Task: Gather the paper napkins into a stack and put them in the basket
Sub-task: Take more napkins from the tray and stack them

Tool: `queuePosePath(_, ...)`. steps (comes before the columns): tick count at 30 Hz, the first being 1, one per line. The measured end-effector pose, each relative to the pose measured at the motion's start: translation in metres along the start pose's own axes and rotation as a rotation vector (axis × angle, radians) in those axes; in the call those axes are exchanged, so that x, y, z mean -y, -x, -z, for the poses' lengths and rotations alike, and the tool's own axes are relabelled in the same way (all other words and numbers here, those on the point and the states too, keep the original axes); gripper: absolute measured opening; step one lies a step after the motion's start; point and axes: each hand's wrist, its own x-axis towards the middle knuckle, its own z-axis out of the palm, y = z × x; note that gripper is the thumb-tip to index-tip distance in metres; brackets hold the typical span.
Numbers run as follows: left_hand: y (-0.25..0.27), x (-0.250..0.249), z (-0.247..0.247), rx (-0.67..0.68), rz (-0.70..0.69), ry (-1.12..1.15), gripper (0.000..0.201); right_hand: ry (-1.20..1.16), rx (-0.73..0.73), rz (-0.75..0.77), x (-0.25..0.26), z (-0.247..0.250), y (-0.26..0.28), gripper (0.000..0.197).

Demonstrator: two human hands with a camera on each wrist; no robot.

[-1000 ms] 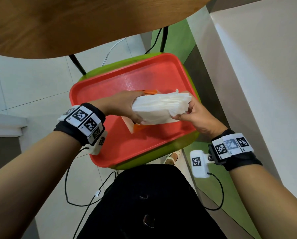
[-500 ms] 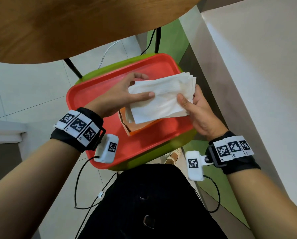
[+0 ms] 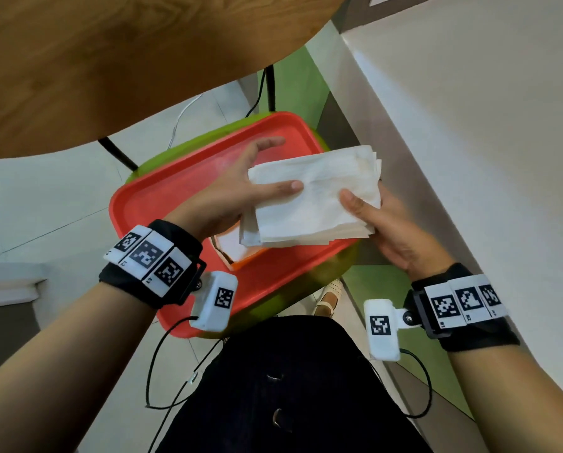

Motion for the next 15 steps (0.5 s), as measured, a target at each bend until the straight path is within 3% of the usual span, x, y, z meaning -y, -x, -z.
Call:
queuePosePath(4, -0.013, -0.017, -0.034, 0.077, 0.002, -0.005, 0.074, -0.047, -0.095, 0.020, 0.012, 0.029, 0.032, 0.047)
queuePosePath(7, -0.023, -0.031, -0.069, 0.129, -0.009, 0.024, 0.062, -0.149, -0.184, 0.042, 0.020, 0.056, 0.059, 0.056)
queuePosePath(11, -0.038, -0.050, -0.113, 0.245, 0.063, 0.091, 0.056, -0.304, -0.328, 0.111, 0.028, 0.096, 0.097, 0.052)
queuePosePath(13, -0.043, -0.059, -0.138, 0.296, 0.082, 0.077, 0.057, -0.350, -0.393, 0.151, 0.031, 0.116, 0.113, 0.044)
queuePosePath(15, -0.048, -0.068, -0.166, 0.306, 0.054, -0.002, 0.042, -0.391, -0.451, 0.185, 0.033, 0.136, 0.126, 0.028)
